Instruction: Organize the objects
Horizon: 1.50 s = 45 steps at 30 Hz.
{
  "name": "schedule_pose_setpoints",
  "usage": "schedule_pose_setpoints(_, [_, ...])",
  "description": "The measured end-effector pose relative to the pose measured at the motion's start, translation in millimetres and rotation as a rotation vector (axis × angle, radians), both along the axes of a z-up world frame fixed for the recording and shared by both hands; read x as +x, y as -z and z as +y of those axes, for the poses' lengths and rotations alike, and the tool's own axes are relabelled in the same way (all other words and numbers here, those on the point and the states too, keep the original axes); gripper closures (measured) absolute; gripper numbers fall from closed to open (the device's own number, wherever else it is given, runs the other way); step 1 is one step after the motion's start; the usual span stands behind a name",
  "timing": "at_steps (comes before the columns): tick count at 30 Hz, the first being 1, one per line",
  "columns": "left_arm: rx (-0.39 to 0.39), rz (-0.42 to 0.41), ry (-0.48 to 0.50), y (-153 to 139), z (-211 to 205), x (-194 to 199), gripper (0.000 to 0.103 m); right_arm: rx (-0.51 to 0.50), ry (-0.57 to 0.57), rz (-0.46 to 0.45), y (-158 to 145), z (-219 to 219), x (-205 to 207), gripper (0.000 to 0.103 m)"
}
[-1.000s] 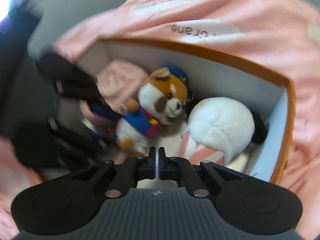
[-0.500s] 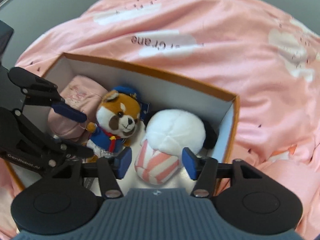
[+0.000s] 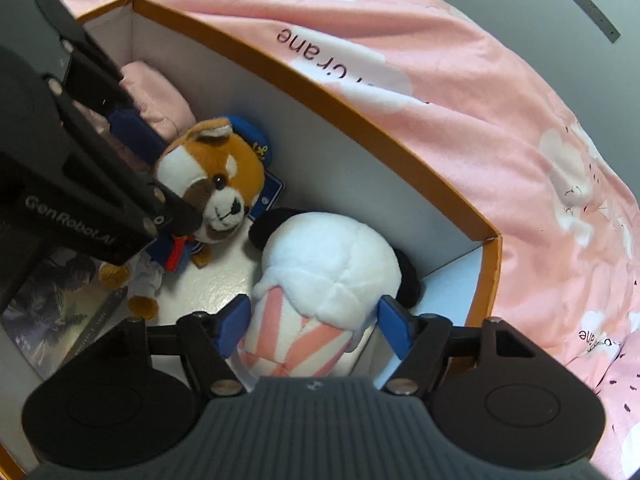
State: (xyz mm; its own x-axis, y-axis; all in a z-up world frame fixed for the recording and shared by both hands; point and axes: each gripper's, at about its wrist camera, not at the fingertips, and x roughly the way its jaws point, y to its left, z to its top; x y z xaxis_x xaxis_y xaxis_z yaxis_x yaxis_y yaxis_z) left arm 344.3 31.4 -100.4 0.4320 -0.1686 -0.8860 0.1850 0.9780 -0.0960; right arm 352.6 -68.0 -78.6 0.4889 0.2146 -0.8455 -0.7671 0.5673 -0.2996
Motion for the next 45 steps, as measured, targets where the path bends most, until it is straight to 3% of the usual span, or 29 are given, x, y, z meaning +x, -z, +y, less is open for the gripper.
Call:
schedule_pose_setpoints(2, [0.007,-0.010,-0.006,-2.6,1.4,-5.3,0.056,0.057,0.013,0.010,-5.1,-3.2,-0.3,0.040])
schedule_pose_setpoints(4, [0.015,-0.013,-0.011,-5.0,3.9,-9.0,0.056,0.144,0.031,0.091,-7.3,-5.0,2.7,0.041])
schedule_pose_setpoints(8, [0.010,-0.008,-0.024,-12.8,17.8,-14.8,0.058,0.270,0.072,0.165,-11.2,-5.8,6.5,0.042])
schedule_pose_setpoints(15, [-0.030,0.007,-0.029,-14.0,29.3,-11.7,0.058,0.399,0.150,0.278,-11.8,-6.3,20.2,0.044])
schedule_pose_setpoints(18, [-0.042,0.007,-0.035,-12.6,30.0,-11.9,0.058,0.300,0.157,0.269,-12.3,0.4,16.8,0.041])
schedule_pose_setpoints(23, [-0.041,0.004,-0.035,-12.4,29.0,-12.5,0.058,0.094,0.047,0.043,-14.2,13.1,-13.6,0.039])
schedule_pose_setpoints(29, [-0.045,0.003,-0.035,-12.6,29.8,-12.8,0.058,-0.062,-0.127,-0.204,-7.9,38.1,-53.8,0.034])
schedule_pose_setpoints(33, [-0.054,0.004,-0.031,-13.1,31.9,-13.0,0.058,-0.105,-0.241,-0.162,-2.5,50.4,-67.8,0.043])
schedule_pose_setpoints(39, [-0.062,0.000,-0.027,-13.9,33.0,-13.9,0.058,-0.217,-0.244,-0.210,15.9,57.9,-59.5,0.031])
schedule_pose_setpoints(43, [-0.070,0.000,-0.027,-13.6,33.9,-13.3,0.058,-0.289,-0.254,-0.241,27.5,56.3,-54.4,0.031])
schedule_pose_setpoints(45, [-0.071,-0.001,-0.027,-13.5,33.9,-13.4,0.058,-0.288,-0.227,-0.251,28.8,54.4,-49.8,0.035])
